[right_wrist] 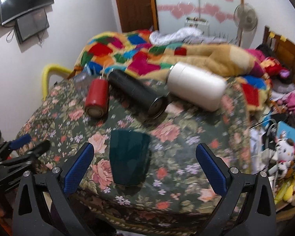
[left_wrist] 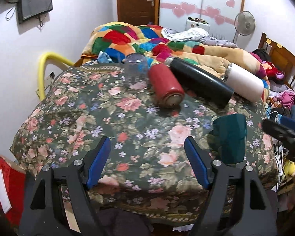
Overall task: Flip cup upright
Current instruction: 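Grasp the upright teal mug with the right gripper and lift it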
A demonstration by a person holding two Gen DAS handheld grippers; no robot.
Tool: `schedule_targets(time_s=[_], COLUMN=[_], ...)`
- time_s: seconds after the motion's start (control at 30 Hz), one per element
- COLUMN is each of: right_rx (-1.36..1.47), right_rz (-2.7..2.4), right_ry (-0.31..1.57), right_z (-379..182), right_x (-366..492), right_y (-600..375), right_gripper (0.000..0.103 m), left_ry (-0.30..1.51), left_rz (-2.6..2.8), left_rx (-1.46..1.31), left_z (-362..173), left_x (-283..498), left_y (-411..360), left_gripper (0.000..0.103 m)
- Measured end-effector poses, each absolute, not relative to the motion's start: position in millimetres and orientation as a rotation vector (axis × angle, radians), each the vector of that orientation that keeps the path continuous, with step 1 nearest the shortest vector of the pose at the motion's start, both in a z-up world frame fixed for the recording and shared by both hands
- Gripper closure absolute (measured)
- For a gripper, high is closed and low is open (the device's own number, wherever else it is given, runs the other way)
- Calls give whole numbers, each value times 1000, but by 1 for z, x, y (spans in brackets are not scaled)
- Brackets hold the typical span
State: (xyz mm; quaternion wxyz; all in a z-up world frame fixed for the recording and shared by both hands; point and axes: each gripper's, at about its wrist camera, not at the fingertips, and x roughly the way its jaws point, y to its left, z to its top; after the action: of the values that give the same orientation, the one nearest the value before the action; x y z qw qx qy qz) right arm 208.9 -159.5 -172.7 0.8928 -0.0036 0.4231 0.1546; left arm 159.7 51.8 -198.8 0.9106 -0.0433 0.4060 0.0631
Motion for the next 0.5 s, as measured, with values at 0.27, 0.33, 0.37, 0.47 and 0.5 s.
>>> schedule_targets(time_s=[0.27,0.33,0.37,0.47,0.5], right_rx=[34,46,54,78,79], right_rz=[388,396,400,413,410], right_ry=[1045,1078,1097,1130,1137], right_z=[-211,-218,-222,-229,-231], right_x=[239,245,249,256,258], right_y=[-139,-138,-137,-134,-134], right_gripper=[7,8,8,13,16], left_ry=[840,843,843,840,839], left_rz=[115,108,106,100,99], left_rx=[-123,-124,-124,-118,-117], left_z=[-205,-206,-207,-206,-206], left_x=[155,155,155,156,156], left_y=[55,53,52,48,47], left_gripper=[27,27,27,27,27])
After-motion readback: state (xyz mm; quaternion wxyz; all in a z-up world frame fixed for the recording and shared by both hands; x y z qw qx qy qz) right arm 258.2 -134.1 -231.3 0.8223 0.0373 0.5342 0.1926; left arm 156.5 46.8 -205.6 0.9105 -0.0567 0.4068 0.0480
